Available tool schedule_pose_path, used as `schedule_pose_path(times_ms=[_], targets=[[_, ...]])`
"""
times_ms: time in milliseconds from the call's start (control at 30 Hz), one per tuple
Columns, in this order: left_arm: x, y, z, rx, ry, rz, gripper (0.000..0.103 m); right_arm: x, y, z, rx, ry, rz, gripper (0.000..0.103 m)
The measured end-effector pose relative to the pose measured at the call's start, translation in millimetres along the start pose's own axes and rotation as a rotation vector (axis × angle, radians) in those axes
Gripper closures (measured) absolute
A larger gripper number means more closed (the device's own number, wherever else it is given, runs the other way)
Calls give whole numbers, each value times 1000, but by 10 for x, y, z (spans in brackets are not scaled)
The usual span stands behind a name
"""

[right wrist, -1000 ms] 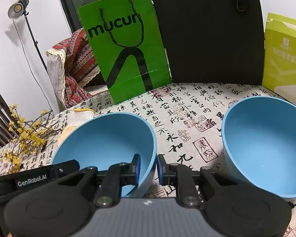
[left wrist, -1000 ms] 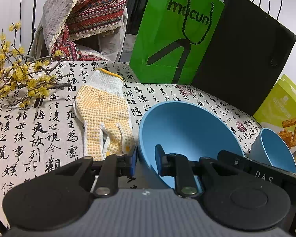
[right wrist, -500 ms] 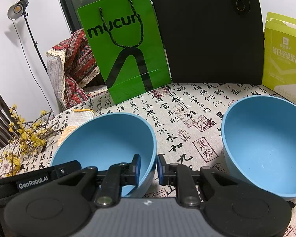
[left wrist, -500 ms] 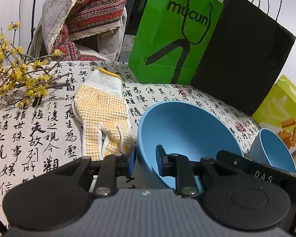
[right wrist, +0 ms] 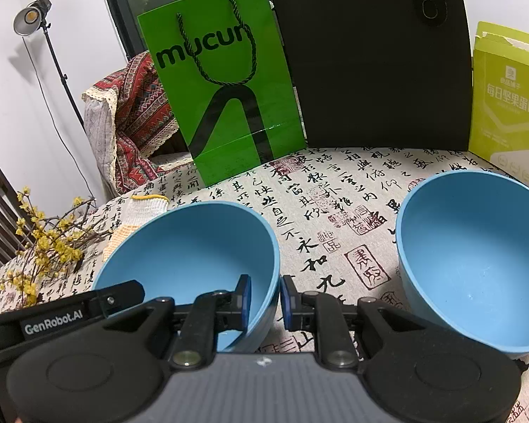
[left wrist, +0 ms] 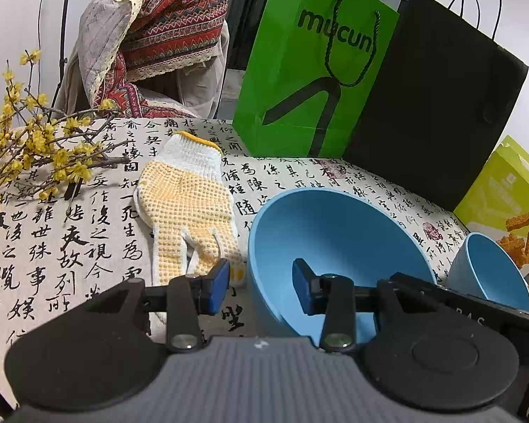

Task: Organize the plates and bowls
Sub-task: 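Close both grippers on the rim of the blue bowl, then lift the held blue bowl with both grippers away from the glove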

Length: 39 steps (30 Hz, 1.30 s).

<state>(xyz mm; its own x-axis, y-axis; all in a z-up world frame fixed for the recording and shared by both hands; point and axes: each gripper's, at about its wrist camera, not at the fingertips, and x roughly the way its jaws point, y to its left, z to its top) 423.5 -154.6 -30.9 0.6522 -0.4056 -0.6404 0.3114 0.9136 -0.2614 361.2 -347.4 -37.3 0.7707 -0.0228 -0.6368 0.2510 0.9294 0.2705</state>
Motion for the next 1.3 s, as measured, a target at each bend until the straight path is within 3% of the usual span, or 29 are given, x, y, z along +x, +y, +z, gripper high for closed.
schedule_pose_path(times_ms=[767,1300], targets=[[23,-20,-8,17,2,20,84,11,4,5,1,-4,-11,90],[-149,-97,59,46,-41,81,85,-58,60,35,12,-18,-1,94]])
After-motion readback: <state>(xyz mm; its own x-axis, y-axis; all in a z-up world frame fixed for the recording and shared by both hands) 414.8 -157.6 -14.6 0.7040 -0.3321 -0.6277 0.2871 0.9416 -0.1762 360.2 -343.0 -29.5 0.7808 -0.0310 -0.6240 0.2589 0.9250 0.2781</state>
